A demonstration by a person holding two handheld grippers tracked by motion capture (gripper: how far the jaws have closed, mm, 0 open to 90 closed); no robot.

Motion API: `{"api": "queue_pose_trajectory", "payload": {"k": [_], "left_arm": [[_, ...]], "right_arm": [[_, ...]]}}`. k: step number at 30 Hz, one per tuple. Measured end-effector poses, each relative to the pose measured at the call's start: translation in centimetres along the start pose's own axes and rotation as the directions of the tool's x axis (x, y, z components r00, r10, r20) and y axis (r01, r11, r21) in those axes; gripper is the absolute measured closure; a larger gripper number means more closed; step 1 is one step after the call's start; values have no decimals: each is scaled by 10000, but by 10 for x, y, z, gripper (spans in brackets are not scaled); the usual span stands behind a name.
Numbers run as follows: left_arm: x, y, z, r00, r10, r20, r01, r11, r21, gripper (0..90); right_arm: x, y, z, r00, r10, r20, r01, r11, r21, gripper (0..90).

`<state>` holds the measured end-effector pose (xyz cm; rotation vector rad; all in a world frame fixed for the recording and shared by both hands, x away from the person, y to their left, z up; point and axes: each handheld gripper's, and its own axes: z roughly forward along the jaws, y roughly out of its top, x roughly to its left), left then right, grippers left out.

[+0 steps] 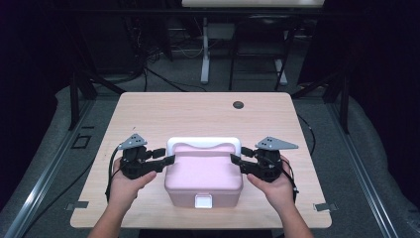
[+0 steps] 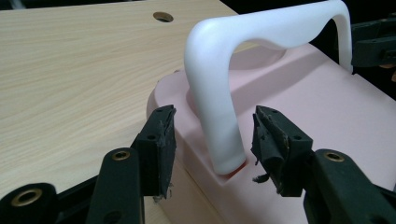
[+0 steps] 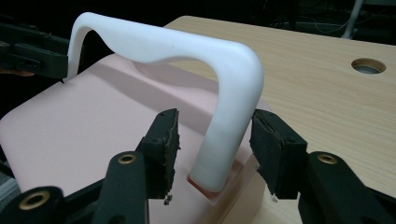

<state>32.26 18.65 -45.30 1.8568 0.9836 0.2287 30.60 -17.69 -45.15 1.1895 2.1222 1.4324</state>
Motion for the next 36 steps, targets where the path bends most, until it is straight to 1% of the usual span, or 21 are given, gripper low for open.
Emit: {"api": "queue_pose_trajectory", "payload": {"k": [2, 4, 5, 6, 7, 9, 11, 12, 13, 15, 16, 17, 18, 19, 21, 23, 24, 26, 27, 33, 36], "left_arm": [[0, 1, 2, 10000, 57, 50, -57, 10000, 29, 510], [0, 0, 3, 9998, 105, 148, -105, 9999, 3, 526], [-1, 0, 3, 9998, 82, 207, -80, 9999, -60, 539], [-1, -1, 4, 9998, 60, 193, -60, 10000, 47, 555], [-1, -1, 6, 9996, 144, 224, -145, 9999, 57, 561], [-3, -2, 6, 9995, 142, 282, -143, 9999, 19, 587], [-4, -2, 6, 9994, 247, 257, -248, 9997, 37, 585], [-5, -3, 6, 9995, 217, 208, -216, 9997, -67, 589], [-5, -3, 5, 9993, 359, 139, -357, 9993, -87, 611], [-7, -3, 4, 9991, 418, 75, -418, 9991, -60, 628], [-7, -4, 4, 9987, 512, 54, -511, 9986, -134, 643], [-10, -5, 3, 9976, 691, -52, -692, 9974, -204, 656], [-10, -5, 3, 9976, 691, -52, -692, 9974, -204, 660], [-11, -6, 1, 9967, 805, -114, -807, 9964, -254, 668], [-11, -6, 1, 9966, 819, -118, -822, 9962, -292, 677], [-11, -7, -1, 9962, 867, -122, -869, 9960, -221, 701], [-12, -8, -1, 9963, 841, -152, -846, 9958, -349, 701], [-13, -9, -2, 9964, 829, -150, -835, 9957, -393, 714], [-14, -10, -3, 9956, 915, -214, -923, 9950, -393, 726], [-15, -11, -4, 9954, 938, -199, -943, 9951, -308, 730], [-15, -12, -5, 9962, 861, -109, -865, 9957, -334, 732]], "right_arm": [[0, -2, 1, 10000, -10, 2, 10, 10000, -20, 534], [1, -3, 2, 10000, -93, -1, 93, 9999, 97, 553], [1, -4, 3, 9999, -139, 9, 139, 9999, 89, 559], [2, -5, 3, 9998, -196, 12, 196, 9998, 41, 561], [2, -7, 3, 9997, -255, 43, 254, 9997, 56, 567], [2, -8, 3, 9996, -286, 40, 286, 9996, -14, 572], [2, -10, 3, 9996, -277, 25, 278, 9996, -98, 585], [2, -10, 2, 9995, -316, 44, 316, 9994, -113, 591], [3, -11, 2, 9993, -374, 98, 375, 9991, -193, 617], [4, -11, 1, 9991, -410, 118, 412, 9989, -211, 629], [5, -11, 1, 9986, -504, 146, 507, 9984, -234, 640], [6, -12, 0, 9975, -652, 280, 659, 9975, -268, 666], [6, -12, 0, 9975, -652, 280, 659, 9975, -268, 666], [8, -12, -1, 9967, -741, 327, 752, 9966, -325, 678], [8, -13, -2, 9965, -771, 334, 783, 9963, -350, 686], [8, -14, -4, 9963, -798, 322, 811, 9958, -416, 706], [8, -14, -4, 9963, -798, 322, 811, 9958, -416, 706], [9, -15, -5, 9962, -816, 300, 829, 9955, -468, 717], [9, -15, -6, 9967, -766, 257, 777, 9958, -484, 726], [10, -16, -8, 9966, -798, 222, 808, 9958, -440, 732], [10, -15, -9, 9974, -713, 86, 716, 9968, -360, 733]]}}
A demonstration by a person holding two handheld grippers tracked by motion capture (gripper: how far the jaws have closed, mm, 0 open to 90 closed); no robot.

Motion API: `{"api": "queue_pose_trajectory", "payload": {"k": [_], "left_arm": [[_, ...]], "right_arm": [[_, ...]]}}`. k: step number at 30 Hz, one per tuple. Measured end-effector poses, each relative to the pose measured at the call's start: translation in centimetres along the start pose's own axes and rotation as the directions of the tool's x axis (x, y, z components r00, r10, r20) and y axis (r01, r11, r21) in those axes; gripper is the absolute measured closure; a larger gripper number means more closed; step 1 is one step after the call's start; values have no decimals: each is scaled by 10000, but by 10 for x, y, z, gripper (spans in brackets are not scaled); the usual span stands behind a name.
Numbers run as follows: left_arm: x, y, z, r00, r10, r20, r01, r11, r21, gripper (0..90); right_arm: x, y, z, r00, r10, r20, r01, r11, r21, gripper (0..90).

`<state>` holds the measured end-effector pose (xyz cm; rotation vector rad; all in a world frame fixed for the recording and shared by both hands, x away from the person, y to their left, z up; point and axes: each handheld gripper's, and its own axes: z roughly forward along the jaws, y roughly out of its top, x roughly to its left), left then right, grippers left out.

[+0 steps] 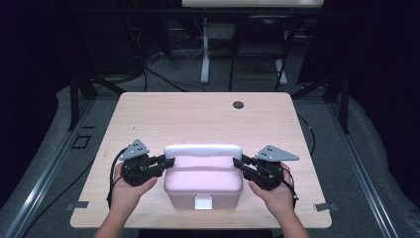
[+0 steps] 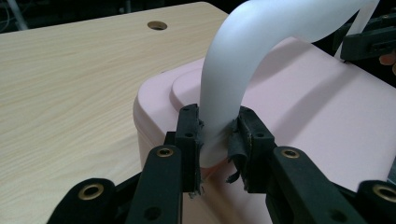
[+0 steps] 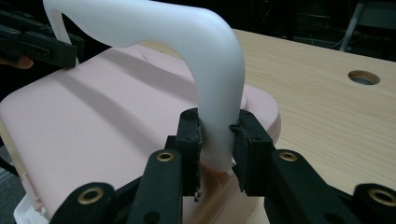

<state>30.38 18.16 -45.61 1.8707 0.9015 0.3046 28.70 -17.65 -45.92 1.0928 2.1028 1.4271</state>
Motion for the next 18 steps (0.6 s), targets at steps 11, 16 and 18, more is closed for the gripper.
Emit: {"api": "queue_pose_trajectory", "payload": {"k": [11, 16, 18], "left_arm": [[-3, 0, -5, 9999, -9, 153, 4, 9996, 296, 734], [-5, 1, -8, 9997, 6, 231, -15, 9991, 415, 736], [-5, 2, -9, 9996, 40, 282, -51, 9992, 396, 735]], "right_arm": [[2, 1, -5, 9996, 76, -271, -69, 9996, 281, 735], [3, 2, -7, 9995, 3, -300, 5, 9996, 290, 735], [3, 2, -8, 9994, 5, -349, 5, 9997, 262, 735]]}}
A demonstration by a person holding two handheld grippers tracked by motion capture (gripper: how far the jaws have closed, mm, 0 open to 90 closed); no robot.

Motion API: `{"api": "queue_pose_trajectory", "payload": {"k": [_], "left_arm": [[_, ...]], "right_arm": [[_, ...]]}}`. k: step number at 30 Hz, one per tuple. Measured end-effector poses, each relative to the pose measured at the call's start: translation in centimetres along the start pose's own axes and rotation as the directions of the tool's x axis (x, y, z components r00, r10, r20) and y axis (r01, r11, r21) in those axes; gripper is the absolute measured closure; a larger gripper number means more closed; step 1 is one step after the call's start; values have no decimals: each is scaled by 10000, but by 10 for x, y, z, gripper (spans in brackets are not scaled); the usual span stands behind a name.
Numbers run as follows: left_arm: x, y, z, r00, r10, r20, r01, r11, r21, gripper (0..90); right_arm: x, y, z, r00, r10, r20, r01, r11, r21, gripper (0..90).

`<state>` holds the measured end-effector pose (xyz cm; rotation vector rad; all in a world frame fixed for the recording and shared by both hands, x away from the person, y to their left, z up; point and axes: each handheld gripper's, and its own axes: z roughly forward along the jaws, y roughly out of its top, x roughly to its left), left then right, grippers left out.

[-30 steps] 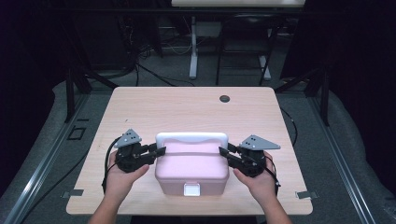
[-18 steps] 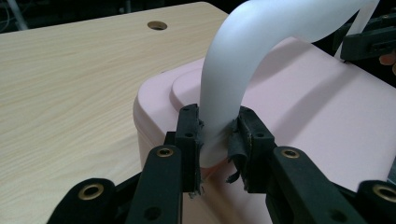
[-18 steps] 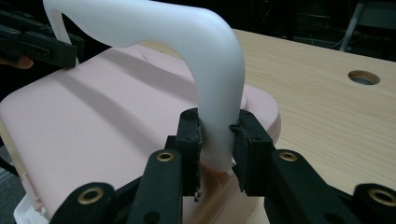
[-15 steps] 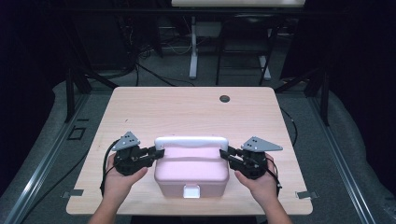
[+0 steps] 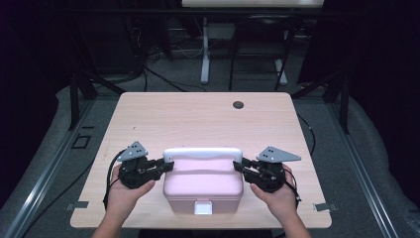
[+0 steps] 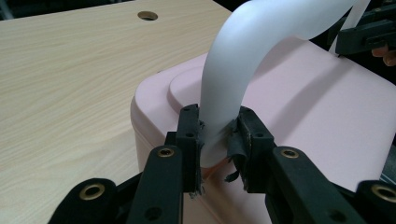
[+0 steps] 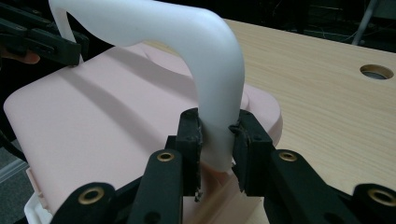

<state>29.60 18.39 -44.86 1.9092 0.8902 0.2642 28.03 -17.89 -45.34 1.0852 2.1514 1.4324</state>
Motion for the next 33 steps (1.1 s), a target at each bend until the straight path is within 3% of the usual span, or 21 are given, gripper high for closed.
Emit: {"api": "queue_pose_trajectory", "payload": {"k": [20, 33], "left_arm": [[0, 3, -5, 9993, -225, 304, 235, 9992, -334, 724], [-1, 0, -19, 9998, -112, 157, 117, 9994, -329, 716]], "right_arm": [[1, 3, -6, 9995, 253, -199, -260, 9990, -371, 738], [-1, 8, -6, 9986, 443, -296, -455, 9982, -403, 738]]}}
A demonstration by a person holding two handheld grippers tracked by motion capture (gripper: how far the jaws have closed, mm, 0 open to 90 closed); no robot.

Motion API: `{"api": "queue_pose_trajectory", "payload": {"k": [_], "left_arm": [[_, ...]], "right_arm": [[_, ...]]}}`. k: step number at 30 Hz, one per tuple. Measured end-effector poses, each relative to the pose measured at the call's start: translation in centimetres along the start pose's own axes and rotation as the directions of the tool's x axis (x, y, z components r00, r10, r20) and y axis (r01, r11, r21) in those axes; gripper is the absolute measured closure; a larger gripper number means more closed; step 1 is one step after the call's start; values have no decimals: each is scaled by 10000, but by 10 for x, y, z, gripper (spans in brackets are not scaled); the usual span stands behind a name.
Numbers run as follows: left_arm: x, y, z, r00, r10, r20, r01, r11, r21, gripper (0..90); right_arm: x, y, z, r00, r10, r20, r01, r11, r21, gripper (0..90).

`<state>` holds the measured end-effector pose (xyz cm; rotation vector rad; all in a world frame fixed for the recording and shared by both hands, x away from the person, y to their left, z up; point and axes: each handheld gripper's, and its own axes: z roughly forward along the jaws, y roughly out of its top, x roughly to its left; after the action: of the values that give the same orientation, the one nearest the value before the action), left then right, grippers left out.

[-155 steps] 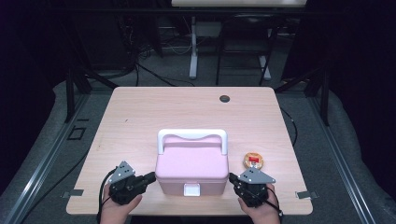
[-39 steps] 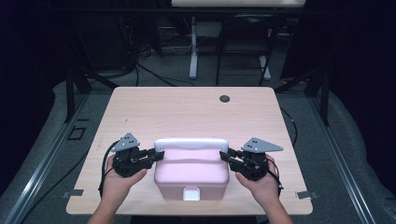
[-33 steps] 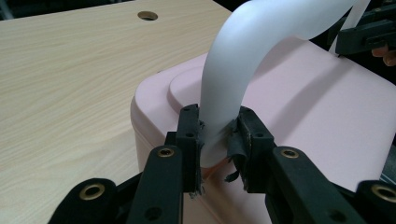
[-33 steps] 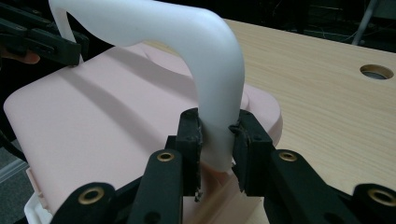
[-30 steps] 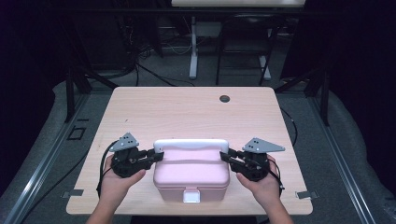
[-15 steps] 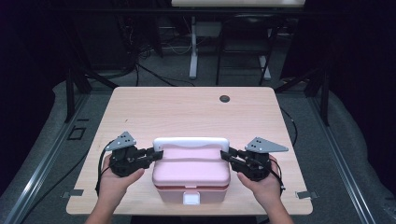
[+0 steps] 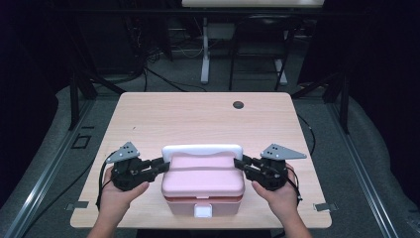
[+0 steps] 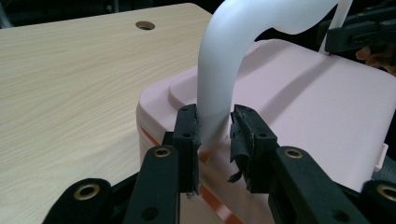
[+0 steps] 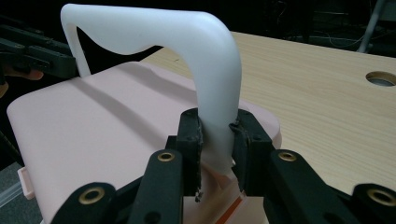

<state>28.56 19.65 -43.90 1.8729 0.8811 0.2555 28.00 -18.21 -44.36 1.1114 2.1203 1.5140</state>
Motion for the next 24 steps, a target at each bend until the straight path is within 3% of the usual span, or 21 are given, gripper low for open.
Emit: {"api": "queue_pose_trajectory", "payload": {"k": [11, 24], "left_arm": [[-1, -2, -11, 10000, -10, -95, 9, 9999, -147, 780], [0, -9, -11, 9999, -4, -108, 6, 9997, 228, 886]], "right_arm": [[-2, 5, -2, 10000, 48, -86, -49, 9999, -91, 739], [-4, 13, -6, 9994, 261, -235, -270, 9989, -394, 741]]}}
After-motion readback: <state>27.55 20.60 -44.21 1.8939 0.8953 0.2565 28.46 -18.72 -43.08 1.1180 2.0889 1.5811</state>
